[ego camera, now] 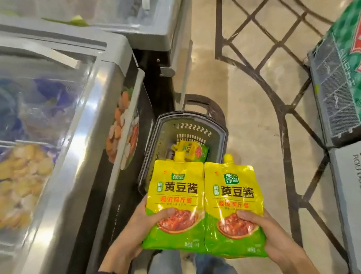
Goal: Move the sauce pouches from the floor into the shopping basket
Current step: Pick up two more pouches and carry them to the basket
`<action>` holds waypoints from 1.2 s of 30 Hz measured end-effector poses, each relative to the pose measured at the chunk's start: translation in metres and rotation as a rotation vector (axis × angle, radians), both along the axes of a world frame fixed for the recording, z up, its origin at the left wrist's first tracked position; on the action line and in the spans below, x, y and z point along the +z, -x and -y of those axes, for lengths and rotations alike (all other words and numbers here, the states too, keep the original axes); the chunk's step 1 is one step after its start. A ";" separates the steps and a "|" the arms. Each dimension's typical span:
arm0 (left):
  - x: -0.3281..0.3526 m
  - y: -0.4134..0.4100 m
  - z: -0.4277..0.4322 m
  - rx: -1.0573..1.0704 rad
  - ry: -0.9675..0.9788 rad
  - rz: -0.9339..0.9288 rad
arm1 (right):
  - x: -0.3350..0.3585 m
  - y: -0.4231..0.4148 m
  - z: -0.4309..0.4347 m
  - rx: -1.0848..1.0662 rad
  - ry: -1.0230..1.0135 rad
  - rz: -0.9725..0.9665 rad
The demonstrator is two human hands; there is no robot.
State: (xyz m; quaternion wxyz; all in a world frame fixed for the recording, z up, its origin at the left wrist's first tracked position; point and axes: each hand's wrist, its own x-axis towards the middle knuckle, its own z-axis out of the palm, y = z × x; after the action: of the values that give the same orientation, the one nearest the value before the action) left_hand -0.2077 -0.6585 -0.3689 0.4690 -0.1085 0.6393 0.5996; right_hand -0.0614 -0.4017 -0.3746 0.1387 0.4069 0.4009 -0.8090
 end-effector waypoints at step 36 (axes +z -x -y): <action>-0.501 0.174 -0.056 -0.244 0.538 -0.138 | -0.346 0.167 -0.048 0.105 -0.238 0.161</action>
State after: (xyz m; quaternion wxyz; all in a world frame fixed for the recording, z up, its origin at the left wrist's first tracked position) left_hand -0.3813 -0.6025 -0.8703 0.4472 -0.1103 0.8140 0.3540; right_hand -0.2288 -0.3534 -0.7209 0.1632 0.4625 0.5023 -0.7122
